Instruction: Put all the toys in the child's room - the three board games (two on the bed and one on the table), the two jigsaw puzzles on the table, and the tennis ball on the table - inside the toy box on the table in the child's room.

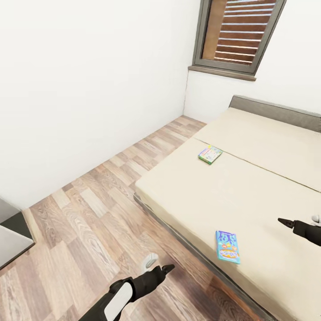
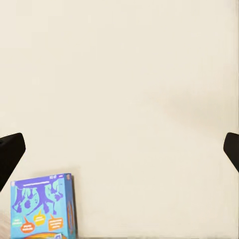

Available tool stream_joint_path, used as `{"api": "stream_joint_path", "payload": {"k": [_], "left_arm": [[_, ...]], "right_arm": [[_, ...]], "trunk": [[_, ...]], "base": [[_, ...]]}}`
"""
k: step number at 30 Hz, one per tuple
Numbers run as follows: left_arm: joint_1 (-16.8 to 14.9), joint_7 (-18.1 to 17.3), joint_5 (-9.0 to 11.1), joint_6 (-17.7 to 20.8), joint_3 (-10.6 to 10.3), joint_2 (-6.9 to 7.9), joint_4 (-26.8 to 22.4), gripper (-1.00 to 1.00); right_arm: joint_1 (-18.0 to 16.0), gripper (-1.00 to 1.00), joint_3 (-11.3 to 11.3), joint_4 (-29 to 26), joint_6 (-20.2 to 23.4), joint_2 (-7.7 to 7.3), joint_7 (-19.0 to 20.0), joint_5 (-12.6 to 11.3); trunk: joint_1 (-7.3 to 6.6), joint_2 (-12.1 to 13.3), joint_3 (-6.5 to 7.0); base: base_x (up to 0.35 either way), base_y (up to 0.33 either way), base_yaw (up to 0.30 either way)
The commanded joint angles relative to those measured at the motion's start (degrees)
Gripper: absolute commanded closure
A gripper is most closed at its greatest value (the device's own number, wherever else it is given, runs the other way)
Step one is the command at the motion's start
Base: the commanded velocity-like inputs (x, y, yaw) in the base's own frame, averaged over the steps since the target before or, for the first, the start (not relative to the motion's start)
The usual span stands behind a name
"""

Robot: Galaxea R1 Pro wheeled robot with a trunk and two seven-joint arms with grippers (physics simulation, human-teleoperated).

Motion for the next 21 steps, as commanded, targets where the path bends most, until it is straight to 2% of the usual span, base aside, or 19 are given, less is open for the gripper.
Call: {"api": "stream_joint_path", "payload": {"k": [1,21], "left_arm": [[-0.03,-0.05,0.43,0.23,-0.06,0.01,0.01,-1.0],[0.06,-4.17,0.16,-4.1,-0.29,0.13,0.37,-1.0]], "right_arm": [[-0.04,-1.0,-0.08,-0.03,0.43,0.0,-0.02,-0.33],[1.49,-1.0,0.08,-1.66,0.67,0.38,0.0,-0.36]], "trunk": [[0.0,-0.02,-0.04],[0.0,-0.02,-0.04]], "base": [[0.0,0.0,-0.096],[0.0,0.0,-0.028]]}}
